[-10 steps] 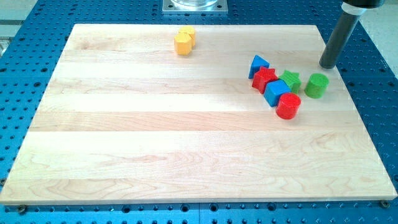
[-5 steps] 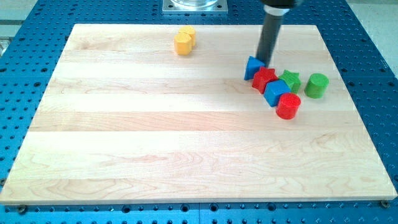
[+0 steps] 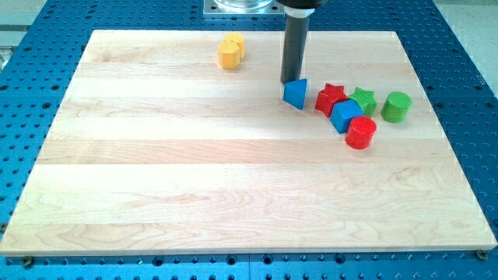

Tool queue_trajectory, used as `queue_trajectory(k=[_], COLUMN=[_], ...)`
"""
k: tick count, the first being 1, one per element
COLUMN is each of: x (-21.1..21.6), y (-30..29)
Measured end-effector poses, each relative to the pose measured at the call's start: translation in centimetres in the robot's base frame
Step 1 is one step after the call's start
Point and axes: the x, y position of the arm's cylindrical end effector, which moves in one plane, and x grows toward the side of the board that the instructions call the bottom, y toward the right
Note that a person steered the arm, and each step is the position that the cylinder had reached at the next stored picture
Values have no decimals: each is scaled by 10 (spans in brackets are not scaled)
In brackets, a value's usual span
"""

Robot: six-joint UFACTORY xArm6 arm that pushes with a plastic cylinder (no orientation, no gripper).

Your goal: Place the blue triangle horizontally left to the red circle

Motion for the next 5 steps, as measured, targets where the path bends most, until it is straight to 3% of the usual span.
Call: queue_trajectory(k=[1, 2, 3, 5], x=[37, 44, 102, 74], y=[20, -31, -51, 6])
